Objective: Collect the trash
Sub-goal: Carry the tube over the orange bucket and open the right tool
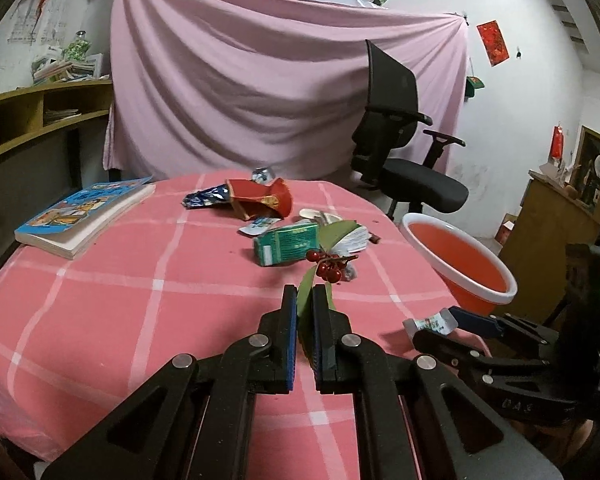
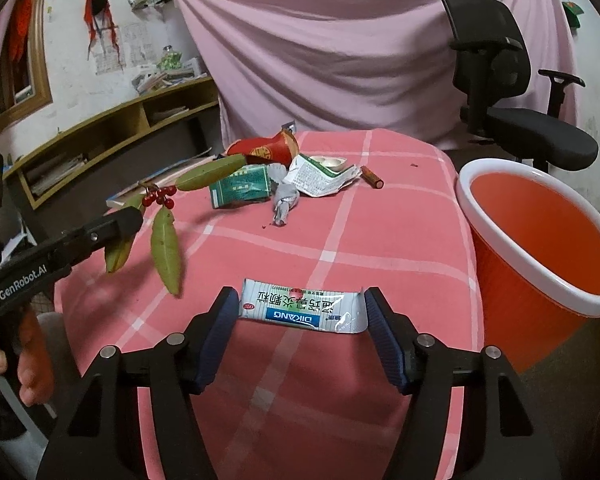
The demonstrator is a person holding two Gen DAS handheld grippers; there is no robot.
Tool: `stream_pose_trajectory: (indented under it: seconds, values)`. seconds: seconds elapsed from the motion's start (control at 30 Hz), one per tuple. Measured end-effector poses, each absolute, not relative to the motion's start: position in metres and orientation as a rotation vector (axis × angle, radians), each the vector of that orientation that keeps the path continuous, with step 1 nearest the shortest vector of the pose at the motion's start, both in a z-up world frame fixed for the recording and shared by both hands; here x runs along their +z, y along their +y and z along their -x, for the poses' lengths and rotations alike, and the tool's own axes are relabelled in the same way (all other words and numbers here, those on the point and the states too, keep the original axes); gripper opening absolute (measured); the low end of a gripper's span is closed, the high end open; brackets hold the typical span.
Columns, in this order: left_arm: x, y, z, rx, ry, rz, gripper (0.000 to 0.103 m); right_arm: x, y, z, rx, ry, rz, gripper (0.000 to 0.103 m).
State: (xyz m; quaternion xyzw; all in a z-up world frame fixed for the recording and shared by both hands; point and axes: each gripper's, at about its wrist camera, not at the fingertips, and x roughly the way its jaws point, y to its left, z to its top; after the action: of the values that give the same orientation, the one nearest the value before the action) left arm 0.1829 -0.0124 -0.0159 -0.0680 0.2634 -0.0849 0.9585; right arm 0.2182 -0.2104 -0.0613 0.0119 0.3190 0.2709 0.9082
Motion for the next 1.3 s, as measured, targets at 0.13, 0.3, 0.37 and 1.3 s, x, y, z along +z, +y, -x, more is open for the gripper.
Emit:
stream_pose_trajectory:
  seconds: [0.13, 0.3, 0.37, 1.3]
  values:
    - [-0.009, -0.026, -0.184, -0.19, 0.502, 0.094, 0.005, -0.053, -0.225, -0.217, 0.52, 0.593, -0.061, 0.063]
    - [0.012, -0.057, -0.207, -0.244, 0.463, 0.072, 0.004, -0.037, -0.262, -0.22, 0.406, 0.463, -0.134, 0.063]
    - [0.02, -0.073, -0.217, -0.279, 0.444, 0.054, 0.004, -0.033, -0.281, -0.227, 0.328, 0.426, -0.191, 0.063]
    - [-0.028, -0.208, -0.383, -0.393, 0.818, 0.085, 0.013, -0.084, -0.39, -0.285, 0.062, 0.591, -0.536, 0.068]
